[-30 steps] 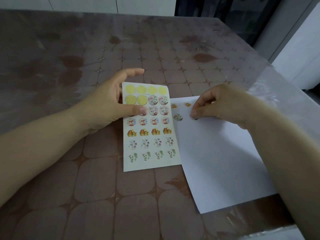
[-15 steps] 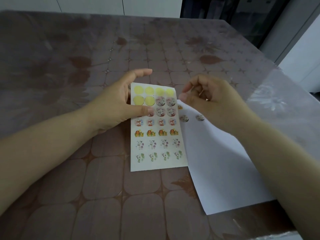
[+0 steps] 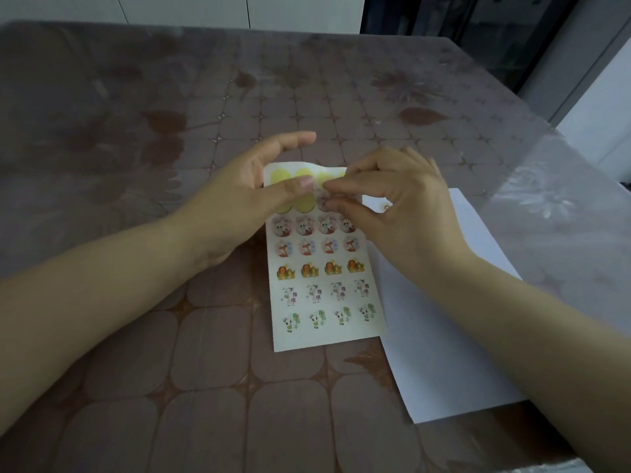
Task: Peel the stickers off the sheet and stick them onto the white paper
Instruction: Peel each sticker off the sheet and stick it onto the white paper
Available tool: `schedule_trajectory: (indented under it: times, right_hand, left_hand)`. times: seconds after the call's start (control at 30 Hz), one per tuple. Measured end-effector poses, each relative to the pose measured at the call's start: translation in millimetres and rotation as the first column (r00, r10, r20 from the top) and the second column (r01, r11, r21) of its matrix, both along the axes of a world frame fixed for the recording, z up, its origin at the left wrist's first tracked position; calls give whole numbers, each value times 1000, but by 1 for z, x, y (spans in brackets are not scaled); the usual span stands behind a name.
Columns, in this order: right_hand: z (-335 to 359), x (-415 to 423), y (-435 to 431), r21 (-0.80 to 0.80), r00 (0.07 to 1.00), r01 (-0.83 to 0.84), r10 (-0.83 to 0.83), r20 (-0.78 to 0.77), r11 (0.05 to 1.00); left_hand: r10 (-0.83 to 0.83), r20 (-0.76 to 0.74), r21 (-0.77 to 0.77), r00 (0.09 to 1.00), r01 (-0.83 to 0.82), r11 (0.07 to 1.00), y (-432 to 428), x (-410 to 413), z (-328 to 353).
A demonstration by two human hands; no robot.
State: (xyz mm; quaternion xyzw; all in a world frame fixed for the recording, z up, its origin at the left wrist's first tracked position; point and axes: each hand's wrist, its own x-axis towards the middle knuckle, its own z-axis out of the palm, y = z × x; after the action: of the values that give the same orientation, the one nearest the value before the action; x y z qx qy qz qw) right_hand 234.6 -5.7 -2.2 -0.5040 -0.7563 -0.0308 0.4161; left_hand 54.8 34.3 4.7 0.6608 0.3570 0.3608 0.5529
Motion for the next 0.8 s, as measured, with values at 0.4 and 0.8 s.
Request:
schedule_trajectory:
  times: [0.4, 0.8]
  right_hand:
    - [0, -3, -1, 53, 997, 65, -64, -31, 996]
    - [-1, -4, -1, 54, 999, 30, -29, -20, 998]
  left_hand:
    - [48, 43, -47, 998, -46, 998, -2, 0, 3]
    - [38, -7, 9, 999, -38, 999, -1, -1, 0]
